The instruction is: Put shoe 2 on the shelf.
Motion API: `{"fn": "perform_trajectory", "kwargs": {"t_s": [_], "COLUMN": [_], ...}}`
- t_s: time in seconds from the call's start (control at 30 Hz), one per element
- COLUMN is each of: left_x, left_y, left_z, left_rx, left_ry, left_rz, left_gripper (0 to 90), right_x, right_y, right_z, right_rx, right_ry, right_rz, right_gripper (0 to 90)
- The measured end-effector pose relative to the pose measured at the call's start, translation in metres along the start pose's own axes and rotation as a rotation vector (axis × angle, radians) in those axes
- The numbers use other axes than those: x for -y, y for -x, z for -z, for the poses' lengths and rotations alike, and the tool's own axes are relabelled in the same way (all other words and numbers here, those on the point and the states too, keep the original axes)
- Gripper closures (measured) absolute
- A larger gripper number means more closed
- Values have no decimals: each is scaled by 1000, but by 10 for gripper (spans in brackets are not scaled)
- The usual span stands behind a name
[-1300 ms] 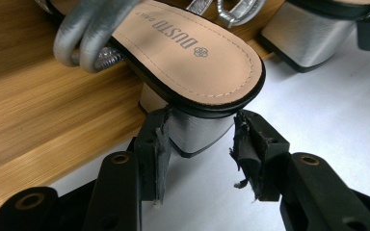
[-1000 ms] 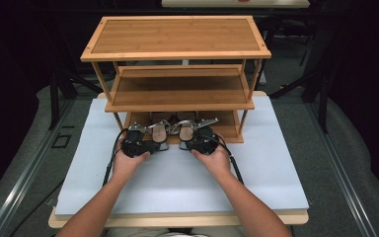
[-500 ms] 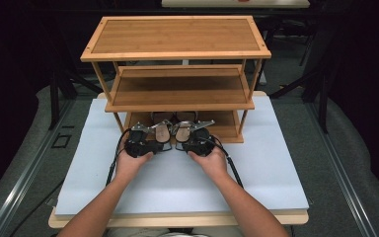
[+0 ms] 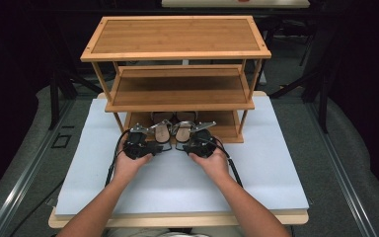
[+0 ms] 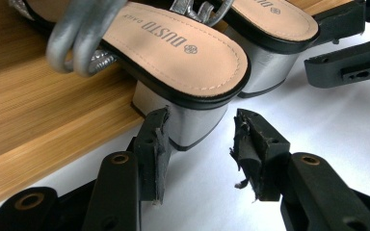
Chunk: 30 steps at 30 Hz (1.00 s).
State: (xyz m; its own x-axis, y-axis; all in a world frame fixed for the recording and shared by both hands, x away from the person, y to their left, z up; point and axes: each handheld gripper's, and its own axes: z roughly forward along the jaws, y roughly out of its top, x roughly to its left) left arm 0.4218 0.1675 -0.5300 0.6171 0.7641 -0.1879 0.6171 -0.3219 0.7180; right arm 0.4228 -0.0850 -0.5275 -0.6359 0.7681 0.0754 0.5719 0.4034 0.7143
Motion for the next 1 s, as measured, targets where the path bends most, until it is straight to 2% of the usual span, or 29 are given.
{"fn": "perform_trajectory", "kwargs": {"t_s": [0.13,0.17,0.4,0.43,0.57,0.8,0.87,1.0], "left_x": [1,2,6,7,8,6,7,10], "left_y": [0,-1,-3,-2,-2,0,1,0], "left_z": [3,5,15,17,22,39,45,55], "left_rx": [3,4,0,-1,-7,-18,-17,-21], "left_ry": [15,10,16,21,15,6,12,1], "left_rz": [15,3,7,1,-2,-16,-4,-6], "left_gripper": [566,566,566,565,565,565,565,566], "right_x": [3,3,6,7,7,6,8,12], "right_y": [3,3,4,3,2,-1,2,8], "right_z": [3,3,11,15,21,38,42,48], "right_rx": [3,3,7,20,3,22,35,24], "right_ry": [2,2,4,5,7,6,-6,-12], "right_rz": [0,0,5,11,20,33,37,24], "right_gripper": [541,541,541,541,541,534,534,534]}}
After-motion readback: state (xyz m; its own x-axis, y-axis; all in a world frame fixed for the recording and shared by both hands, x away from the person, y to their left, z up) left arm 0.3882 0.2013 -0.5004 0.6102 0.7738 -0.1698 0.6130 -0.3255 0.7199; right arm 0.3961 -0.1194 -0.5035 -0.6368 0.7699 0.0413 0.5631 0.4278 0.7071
